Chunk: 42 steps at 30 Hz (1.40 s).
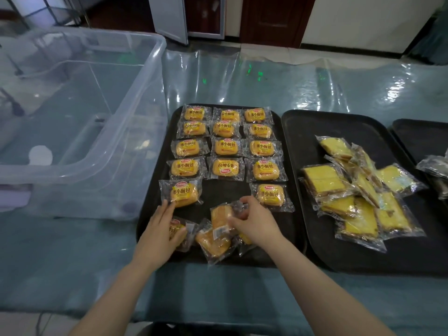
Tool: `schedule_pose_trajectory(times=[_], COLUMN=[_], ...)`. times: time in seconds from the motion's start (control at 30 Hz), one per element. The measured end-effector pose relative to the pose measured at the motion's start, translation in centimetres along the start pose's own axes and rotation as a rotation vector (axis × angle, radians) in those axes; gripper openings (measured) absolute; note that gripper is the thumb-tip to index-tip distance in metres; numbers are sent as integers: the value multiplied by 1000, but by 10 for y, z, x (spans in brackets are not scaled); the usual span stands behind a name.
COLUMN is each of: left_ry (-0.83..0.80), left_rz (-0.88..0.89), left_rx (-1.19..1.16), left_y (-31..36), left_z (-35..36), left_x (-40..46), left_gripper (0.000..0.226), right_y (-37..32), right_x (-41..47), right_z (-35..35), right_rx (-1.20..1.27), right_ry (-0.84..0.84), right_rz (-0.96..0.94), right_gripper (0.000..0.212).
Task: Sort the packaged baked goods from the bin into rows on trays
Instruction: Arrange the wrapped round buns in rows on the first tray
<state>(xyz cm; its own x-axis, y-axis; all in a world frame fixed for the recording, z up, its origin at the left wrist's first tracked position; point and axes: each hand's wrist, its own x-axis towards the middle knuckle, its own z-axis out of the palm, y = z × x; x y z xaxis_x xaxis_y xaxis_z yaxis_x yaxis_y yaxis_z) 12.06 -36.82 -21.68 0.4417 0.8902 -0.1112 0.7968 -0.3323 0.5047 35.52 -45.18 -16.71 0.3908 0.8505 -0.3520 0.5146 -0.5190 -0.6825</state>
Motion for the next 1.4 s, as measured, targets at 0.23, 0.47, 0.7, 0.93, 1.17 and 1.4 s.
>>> schedule_pose_trajectory(times=[0.23, 0.47, 0.7, 0.93, 1.17, 1.4], left_ry=[-28, -18, -63, -37, -60, -20], left_rz=[31, -51, -52, -48, -81, -55], left_rx=[124, 182, 212, 254, 231, 196], left_y=[-7, -6, -6, -3, -3, 0], left_z=[7, 13, 12, 14, 13, 8], left_x=[-4, 0, -1, -2, -2, -2], left_gripper=[73, 99, 111, 108, 110, 96], right_y=[0, -10, -5, 11, 4, 0], right_x=[1, 22, 36, 28, 32, 37], right_z=[-7, -12, 14, 27, 28, 33], right_rx=[493, 280, -215, -638, -564, -586], right_ry=[137, 376, 109, 22, 79, 231], right_rz=[74, -85, -311, -328, -351, -341], right_gripper=[24, 41, 58, 63, 54, 54])
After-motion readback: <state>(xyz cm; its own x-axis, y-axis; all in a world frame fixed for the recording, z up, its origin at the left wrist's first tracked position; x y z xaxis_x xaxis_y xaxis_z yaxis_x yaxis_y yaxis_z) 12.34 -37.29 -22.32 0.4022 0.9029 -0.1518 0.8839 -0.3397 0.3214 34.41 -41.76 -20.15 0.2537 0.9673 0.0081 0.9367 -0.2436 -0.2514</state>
